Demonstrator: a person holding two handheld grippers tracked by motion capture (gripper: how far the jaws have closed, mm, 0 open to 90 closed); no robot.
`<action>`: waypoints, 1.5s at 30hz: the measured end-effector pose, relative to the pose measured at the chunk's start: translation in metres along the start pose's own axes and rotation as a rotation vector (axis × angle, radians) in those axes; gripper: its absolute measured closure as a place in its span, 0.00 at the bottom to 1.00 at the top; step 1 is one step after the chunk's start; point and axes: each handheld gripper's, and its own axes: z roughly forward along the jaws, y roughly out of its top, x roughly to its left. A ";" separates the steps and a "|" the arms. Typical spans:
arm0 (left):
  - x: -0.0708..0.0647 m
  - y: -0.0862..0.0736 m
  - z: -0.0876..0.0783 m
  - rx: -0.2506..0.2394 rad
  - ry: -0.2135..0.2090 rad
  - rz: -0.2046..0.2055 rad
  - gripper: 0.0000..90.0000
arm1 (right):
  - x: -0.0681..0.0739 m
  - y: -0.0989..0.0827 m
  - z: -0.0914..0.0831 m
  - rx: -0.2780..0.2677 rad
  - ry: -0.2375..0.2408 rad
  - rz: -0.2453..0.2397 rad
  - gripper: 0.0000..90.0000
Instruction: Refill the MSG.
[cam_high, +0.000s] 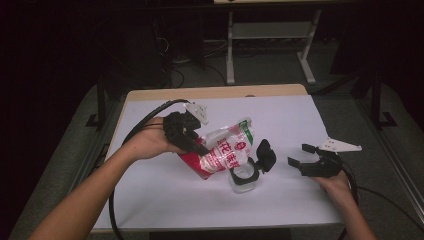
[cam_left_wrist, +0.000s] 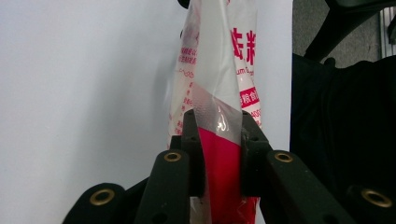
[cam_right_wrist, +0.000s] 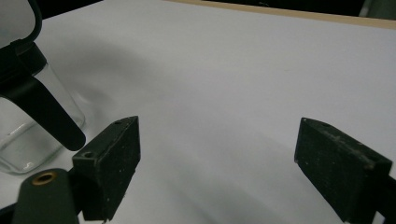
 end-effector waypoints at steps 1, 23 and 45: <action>0.000 0.001 0.000 0.003 0.000 0.001 0.87 | 0.000 0.000 0.000 0.001 0.001 0.000 0.15; 0.000 0.016 0.002 0.078 -0.002 0.047 0.92 | -0.001 0.000 -0.001 0.003 -0.002 0.002 0.16; -0.007 0.044 -0.001 0.161 0.028 0.087 0.94 | -0.002 0.000 -0.001 0.001 -0.001 0.003 0.16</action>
